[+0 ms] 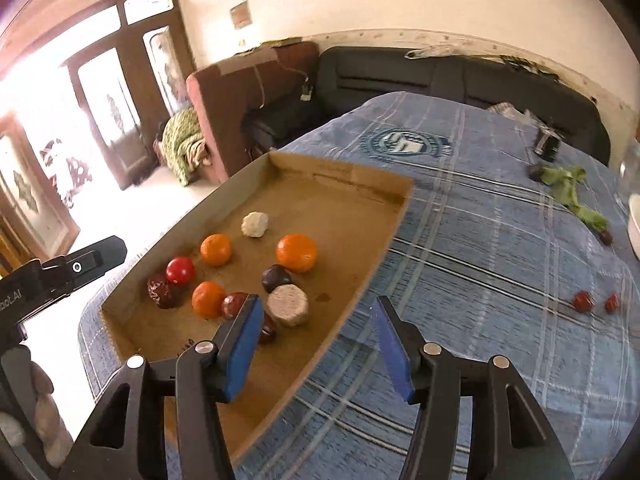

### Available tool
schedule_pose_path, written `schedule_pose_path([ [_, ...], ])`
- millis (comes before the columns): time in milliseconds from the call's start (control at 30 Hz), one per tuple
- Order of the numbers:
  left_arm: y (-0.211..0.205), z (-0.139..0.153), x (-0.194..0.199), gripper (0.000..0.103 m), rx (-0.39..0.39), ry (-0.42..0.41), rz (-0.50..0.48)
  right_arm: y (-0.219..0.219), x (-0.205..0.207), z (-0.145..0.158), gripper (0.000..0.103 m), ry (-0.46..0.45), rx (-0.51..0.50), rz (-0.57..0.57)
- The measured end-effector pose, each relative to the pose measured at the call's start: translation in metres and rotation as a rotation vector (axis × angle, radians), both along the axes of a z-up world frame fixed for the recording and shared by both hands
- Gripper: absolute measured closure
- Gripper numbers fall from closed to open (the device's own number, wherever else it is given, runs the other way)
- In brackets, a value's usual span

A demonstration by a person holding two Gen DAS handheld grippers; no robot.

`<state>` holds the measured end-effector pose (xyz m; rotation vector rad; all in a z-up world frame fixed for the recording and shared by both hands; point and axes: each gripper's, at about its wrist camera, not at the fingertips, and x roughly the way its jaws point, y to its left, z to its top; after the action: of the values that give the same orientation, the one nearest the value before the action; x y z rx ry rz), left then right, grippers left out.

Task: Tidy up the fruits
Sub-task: 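Move both tools back toward the two remaining red dates on the table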

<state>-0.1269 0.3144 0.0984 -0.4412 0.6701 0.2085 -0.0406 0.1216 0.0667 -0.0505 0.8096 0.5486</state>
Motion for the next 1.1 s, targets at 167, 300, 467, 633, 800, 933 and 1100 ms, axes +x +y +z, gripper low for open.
schedule_pose_path([
  [167,-0.036,0.008,0.003,0.019,0.056,-0.013,-0.088,-0.038,-0.008,0.003,0.038,0.006,0.024,-0.065],
  [300,-0.078,0.011,0.008,0.019,0.165,-0.002,-0.165,-0.066,-0.013,-0.001,0.037,0.020,0.026,-0.116],
  [467,-0.118,0.015,0.008,0.019,0.273,-0.009,-0.220,-0.098,-0.016,-0.011,0.037,0.050,0.036,-0.168],
  [633,-0.138,0.015,0.009,0.019,0.311,-0.005,-0.244,-0.126,-0.018,-0.014,0.037,0.059,0.052,-0.205],
  [800,-0.151,0.014,0.010,0.019,0.342,0.002,-0.255,-0.141,-0.020,-0.014,0.035,0.056,0.064,-0.223],
  [933,-0.159,0.013,0.011,0.019,0.352,0.009,-0.272,-0.149,-0.020,-0.017,0.035,0.061,0.065,-0.231],
  [1100,-0.165,0.011,0.013,0.019,0.364,0.017,-0.280,-0.158,-0.022,-0.020,0.035,0.068,0.068,-0.245],
])
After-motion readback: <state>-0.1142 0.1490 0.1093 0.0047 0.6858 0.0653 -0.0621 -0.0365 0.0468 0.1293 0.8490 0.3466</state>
